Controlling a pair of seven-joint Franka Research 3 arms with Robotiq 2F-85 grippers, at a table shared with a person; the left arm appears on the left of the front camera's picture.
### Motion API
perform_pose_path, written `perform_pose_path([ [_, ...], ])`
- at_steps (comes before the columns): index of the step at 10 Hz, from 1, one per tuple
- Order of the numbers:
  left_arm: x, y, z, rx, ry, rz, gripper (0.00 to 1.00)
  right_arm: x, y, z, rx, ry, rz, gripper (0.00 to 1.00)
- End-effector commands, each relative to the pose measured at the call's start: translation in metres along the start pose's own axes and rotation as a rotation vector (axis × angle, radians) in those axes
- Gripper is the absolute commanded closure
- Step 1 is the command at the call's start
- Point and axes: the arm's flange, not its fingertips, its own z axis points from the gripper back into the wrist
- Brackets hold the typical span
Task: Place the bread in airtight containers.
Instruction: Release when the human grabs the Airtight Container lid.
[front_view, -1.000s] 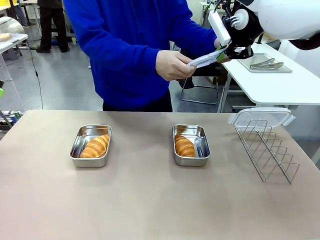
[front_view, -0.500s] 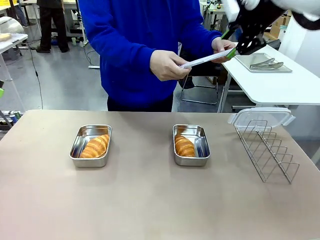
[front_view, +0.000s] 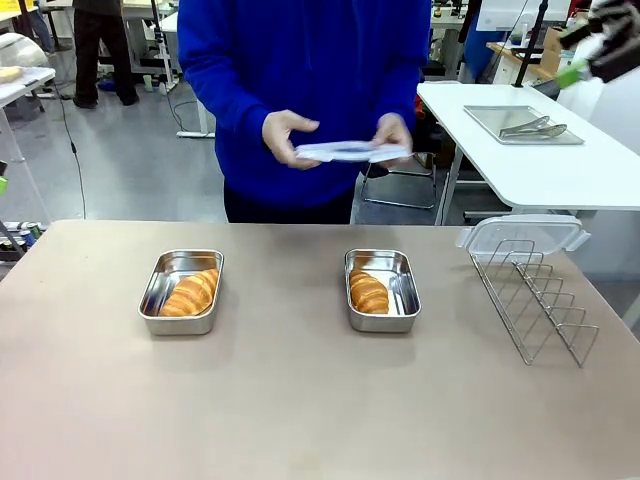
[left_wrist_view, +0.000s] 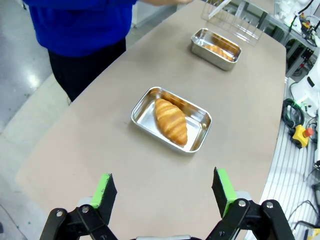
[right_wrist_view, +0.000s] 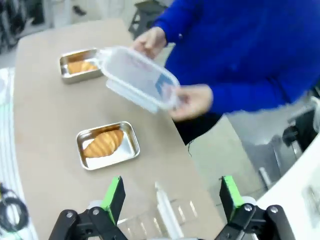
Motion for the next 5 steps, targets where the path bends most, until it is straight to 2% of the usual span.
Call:
perform_pose_path([
  [1,0.0,-0.001,0.001,-0.007,0.009,-0.015,0.0,-0.046,0.019,0.021,-0.009,-0.135,-0.112,0.0],
  [3,0.0,-0.001,0.001,-0.007,0.009,-0.015,0.0,-0.095,0.029,0.034,0.048,-0.162,-0.149,0.0],
  [5,0.0,-0.001,0.001,-0.007,0.009,-0.015,0.0,-0.126,0.036,0.036,0.054,-0.186,-0.169,0.0],
])
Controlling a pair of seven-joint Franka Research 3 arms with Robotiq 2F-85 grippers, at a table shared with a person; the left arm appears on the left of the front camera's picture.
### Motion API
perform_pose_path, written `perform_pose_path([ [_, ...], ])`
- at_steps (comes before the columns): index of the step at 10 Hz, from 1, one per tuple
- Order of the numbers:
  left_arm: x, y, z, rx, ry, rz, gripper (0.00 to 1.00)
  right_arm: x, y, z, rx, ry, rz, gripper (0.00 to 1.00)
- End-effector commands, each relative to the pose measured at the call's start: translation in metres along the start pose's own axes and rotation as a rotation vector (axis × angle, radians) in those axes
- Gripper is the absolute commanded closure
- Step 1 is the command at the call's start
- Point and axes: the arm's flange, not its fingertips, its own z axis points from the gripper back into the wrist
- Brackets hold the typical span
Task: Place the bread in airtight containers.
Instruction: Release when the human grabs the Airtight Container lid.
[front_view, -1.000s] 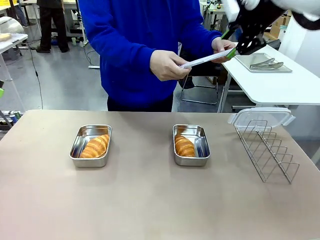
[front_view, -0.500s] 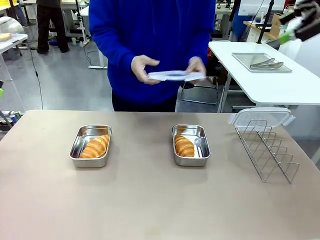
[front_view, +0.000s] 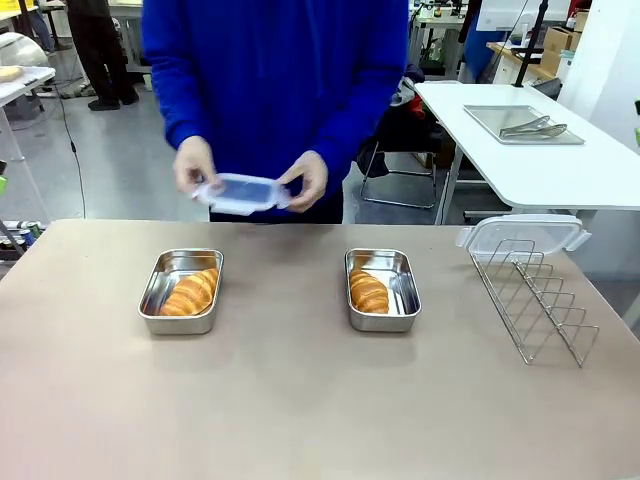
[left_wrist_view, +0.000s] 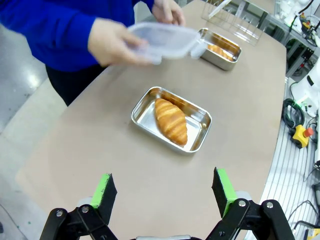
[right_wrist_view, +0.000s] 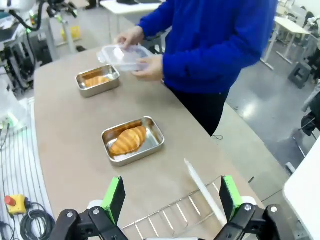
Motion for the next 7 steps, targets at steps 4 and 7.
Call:
perform_pose_path([
  [4,0.0004,-0.001,0.001,-0.007,0.009,-0.016,0.0,-0.0114,0.0007,0.0004,0.0,-0.011,-0.002,0.0],
  [7,0.0004,-0.001,0.001,-0.007,0.009,-0.016,0.0,-0.0114,0.0007,0.0004,0.0,-0.011,-0.002,0.0],
])
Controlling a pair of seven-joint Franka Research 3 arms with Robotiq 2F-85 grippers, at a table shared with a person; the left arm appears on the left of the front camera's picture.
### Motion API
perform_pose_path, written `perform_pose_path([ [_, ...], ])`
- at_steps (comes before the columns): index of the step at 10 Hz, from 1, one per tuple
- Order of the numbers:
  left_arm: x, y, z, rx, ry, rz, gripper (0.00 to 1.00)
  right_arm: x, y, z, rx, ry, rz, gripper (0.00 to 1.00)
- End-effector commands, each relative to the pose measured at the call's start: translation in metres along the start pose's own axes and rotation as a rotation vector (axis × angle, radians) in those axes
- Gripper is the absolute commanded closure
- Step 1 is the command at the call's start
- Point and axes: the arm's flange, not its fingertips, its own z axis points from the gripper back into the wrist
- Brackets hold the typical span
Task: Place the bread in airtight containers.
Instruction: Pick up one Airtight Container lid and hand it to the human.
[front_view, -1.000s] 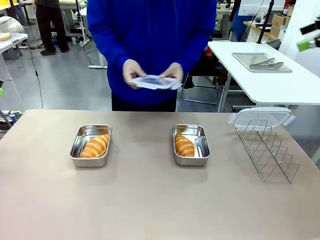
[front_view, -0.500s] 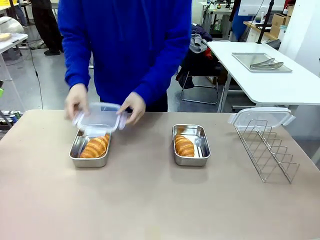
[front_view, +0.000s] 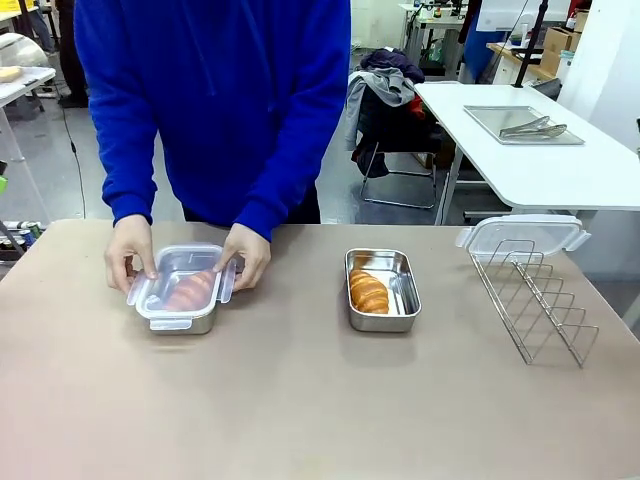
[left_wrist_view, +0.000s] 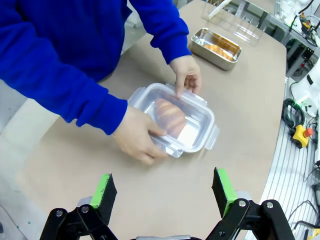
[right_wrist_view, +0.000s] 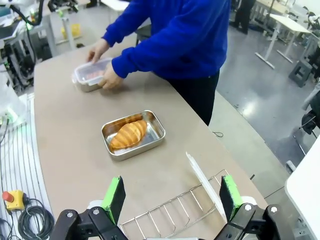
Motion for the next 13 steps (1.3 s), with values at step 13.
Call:
perform_pose_path([
  [13,0.0,-0.001,0.001,-0.007,0.009,-0.016,0.0,0.021,-0.001,-0.081,-0.05,0.456,0.389,0.0],
])
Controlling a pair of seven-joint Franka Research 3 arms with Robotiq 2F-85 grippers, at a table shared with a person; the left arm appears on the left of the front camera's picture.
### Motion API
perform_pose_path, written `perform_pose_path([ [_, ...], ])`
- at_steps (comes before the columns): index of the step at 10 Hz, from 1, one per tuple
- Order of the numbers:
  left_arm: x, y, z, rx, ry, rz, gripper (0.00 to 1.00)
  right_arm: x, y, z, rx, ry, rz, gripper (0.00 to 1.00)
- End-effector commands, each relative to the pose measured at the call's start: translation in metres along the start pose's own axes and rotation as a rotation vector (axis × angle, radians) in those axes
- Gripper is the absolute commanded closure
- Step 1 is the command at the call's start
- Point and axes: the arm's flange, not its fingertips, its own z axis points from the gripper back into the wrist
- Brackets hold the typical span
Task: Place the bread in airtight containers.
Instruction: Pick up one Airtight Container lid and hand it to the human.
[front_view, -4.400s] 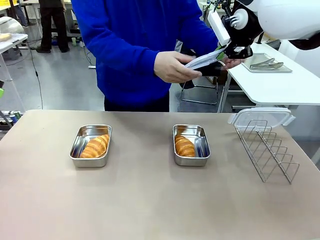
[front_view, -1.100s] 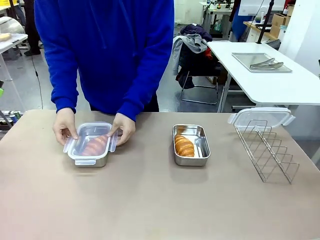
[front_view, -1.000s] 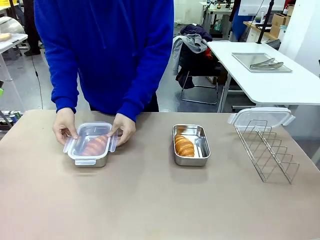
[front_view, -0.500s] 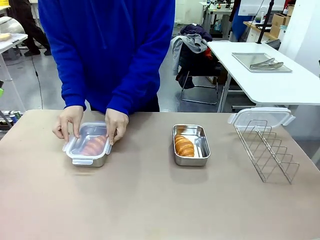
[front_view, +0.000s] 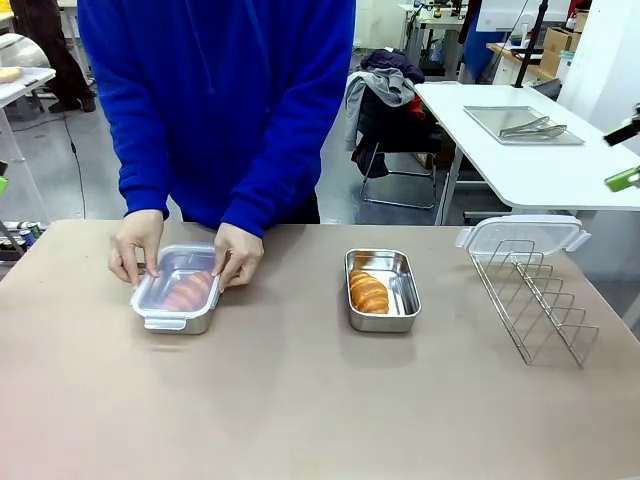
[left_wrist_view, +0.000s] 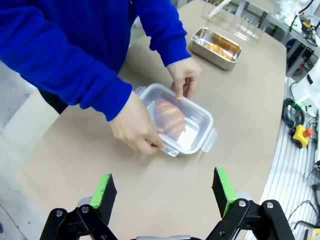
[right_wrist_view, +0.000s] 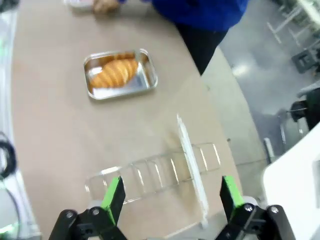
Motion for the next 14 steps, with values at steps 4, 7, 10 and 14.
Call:
perform_pose_path([
  [4,0.0,-0.001,0.002,-0.006,0.008,-0.016,0.0,0.01,-0.022,-0.092,0.109,0.305,0.25,0.0],
  [7,0.0,-0.001,0.002,-0.006,0.008,-0.016,0.0,0.003,-0.035,-0.136,0.143,0.375,0.298,0.0],
  [10,0.0,-0.001,0.002,-0.006,0.008,-0.016,0.0,-0.004,-0.047,-0.162,0.107,0.406,0.314,0.0],
  [14,0.0,-0.001,0.002,-0.006,0.008,-0.016,0.0,-0.008,-0.058,-0.178,0.112,0.445,0.3,0.59],
])
